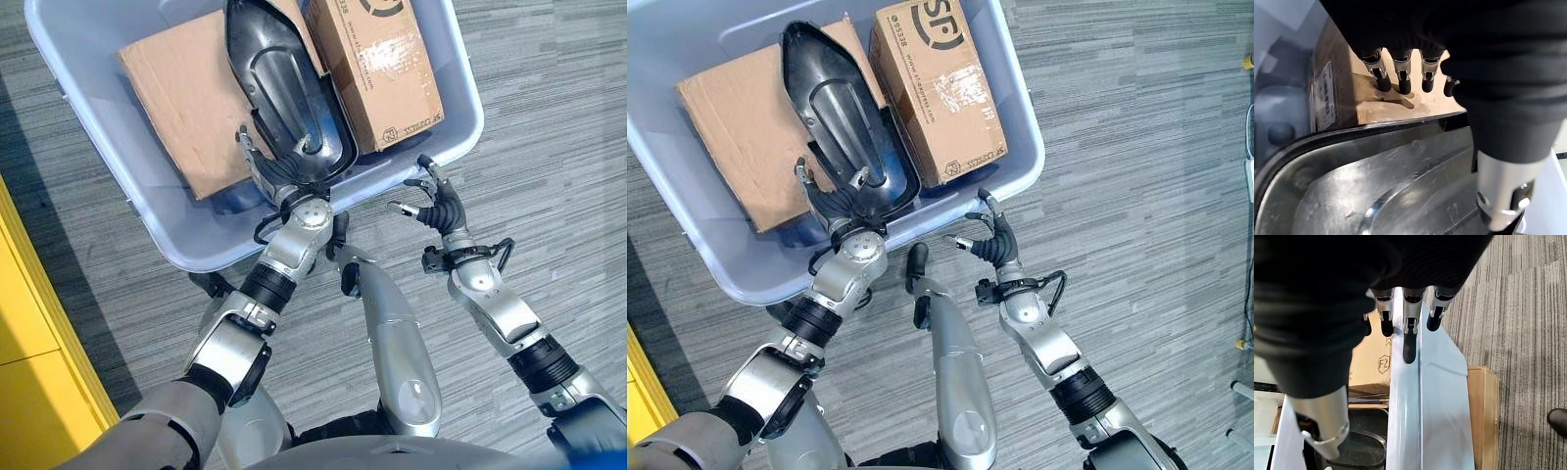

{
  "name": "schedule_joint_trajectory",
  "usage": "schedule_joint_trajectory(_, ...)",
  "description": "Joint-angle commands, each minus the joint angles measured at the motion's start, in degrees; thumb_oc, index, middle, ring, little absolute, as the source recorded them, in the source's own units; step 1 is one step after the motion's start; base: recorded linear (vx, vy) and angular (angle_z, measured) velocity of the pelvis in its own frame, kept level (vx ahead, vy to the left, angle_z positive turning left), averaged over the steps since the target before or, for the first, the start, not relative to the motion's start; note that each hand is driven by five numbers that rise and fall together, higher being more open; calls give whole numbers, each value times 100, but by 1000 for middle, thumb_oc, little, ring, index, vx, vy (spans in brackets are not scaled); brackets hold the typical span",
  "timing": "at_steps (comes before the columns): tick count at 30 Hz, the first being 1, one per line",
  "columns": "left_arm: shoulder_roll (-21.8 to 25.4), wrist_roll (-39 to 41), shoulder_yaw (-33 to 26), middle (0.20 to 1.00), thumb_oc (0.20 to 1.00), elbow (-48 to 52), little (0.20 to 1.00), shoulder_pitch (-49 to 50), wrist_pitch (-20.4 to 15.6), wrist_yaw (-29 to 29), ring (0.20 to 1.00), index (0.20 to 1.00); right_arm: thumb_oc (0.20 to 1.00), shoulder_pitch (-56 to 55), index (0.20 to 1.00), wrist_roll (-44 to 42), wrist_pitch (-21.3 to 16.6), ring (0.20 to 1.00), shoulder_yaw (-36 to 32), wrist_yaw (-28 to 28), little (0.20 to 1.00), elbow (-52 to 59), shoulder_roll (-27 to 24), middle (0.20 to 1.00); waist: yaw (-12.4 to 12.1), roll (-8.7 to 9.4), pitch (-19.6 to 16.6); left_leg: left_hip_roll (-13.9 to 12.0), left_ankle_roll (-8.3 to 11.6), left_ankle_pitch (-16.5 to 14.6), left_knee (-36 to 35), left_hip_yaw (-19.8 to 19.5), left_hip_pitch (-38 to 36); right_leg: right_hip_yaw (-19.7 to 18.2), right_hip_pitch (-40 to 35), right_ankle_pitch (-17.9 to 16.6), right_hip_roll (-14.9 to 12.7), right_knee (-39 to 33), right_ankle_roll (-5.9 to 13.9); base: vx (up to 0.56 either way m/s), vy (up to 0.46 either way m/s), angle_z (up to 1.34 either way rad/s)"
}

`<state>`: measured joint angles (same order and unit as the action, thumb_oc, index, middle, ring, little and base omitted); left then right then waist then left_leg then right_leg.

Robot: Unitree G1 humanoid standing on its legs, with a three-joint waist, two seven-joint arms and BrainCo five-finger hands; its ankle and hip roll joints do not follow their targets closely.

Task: Move parts from the plastic box to the shelf.

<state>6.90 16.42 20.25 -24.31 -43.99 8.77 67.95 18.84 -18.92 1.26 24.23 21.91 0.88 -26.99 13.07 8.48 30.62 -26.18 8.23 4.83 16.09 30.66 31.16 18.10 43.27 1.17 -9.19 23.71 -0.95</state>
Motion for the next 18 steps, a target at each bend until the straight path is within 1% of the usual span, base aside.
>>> schedule_joint_trajectory(1,32,-135,87,1000,1000,-126,1000,-279,120,82,1000,1000,1000,25,1000,-231,19,1000,31,-33,1000,23,157,1000,-47,450,-82,-566,578,-64,1248,-153,771,492,-123,-197,-308,-467,662,0,0,0)
schedule_joint_trajectory(3,-40,187,80,1000,1000,-279,1000,-302,177,189,1000,1000,1000,64,1000,-245,24,1000,32,-78,1000,5,160,1000,-44,448,-82,-558,584,-73,1289,-194,838,486,-71,-196,-310,-437,659,0,0,0)
schedule_joint_trajectory(6,-83,32,60,1000,1000,-442,1000,-308,207,123,1000,1000,1000,111,1000,-260,59,1000,45,-84,1000,27,177,1000,-42,458,-82,-564,588,-88,1308,-213,888,493,-30,-203,-317,-419,659,5,-21,1)
schedule_joint_trajectory(9,-89,40,81,1000,1000,-544,1000,-338,242,114,1000,1000,1000,135,1000,-277,66,1000,69,-40,1000,7,205,1000,-45,469,-82,-570,592,-93,1342,-253,944,492,1,-215,-319,-416,663,7,-39,1)
schedule_joint_trajectory(10,-91,-69,96,1000,1000,-610,1000,-356,302,-67,1000,1000,1000,157,1000,-291,109,1000,76,-20,1000,1,221,1000,-40,472,-82,-565,594,-99,1331,-252,963,487,20,-229,-314,-429,664,5,-42,1)
schedule_joint_trajectory(11,-88,-103,120,1000,1000,-633,1000,-373,337,-129,1000,1000,1000,164,1000,-299,102,1000,86,-12,1000,-7,218,1000,-37,475,-82,-567,592,-109,1332,-249,972,490,32,-236,-318,-428,662,11,-42,1)
schedule_joint_trajectory(12,-61,-127,191,1000,1000,-683,1000,-415,511,-97,1000,1000,1000,171,1000,-310,64,1000,95,-30,1000,-33,204,1000,-27,477,-82,-566,589,-117,1366,-260,1016,482,82,-247,-319,-402,659,13,-36,0)
schedule_joint_trajectory(13,-40,-86,220,1000,1000,-715,1000,-442,588,-81,1000,1000,1000,171,1000,-319,61,1000,93,-34,1000,-28,198,1000,-21,478,-82,-561,588,-124,1381,-269,1030,478,90,-250,-311,-398,657,14,-36,-1)
schedule_joint_trajectory(16,-28,-35,237,1000,1000,-827,1000,-492,734,-71,1000,1000,1000,176,1000,-349,24,1000,98,-55,1000,-37,183,1000,-5,487,-82,-567,585,-149,1407,-281,1077,474,137,-265,-313,-384,656,3,-10,0)
schedule_joint_trajectory(17,-33,37,240,1000,1000,-905,1000,-510,767,-100,1000,1000,1000,187,1000,-364,13,1000,99,-59,1000,-38,181,1000,4,489,-82,-567,585,-161,1410,-284,1087,472,153,-267,-312,-376,657,0,0,0)
schedule_joint_trajectory(18,-57,221,251,1000,1000,-979,1000,-523,772,2,1000,1000,1000,203,1000,-389,19,1000,104,-61,1000,-29,171,1000,13,492,-82,-560,584,-170,1418,-296,1107,461,174,-268,-313,-366,656,0,0,0)
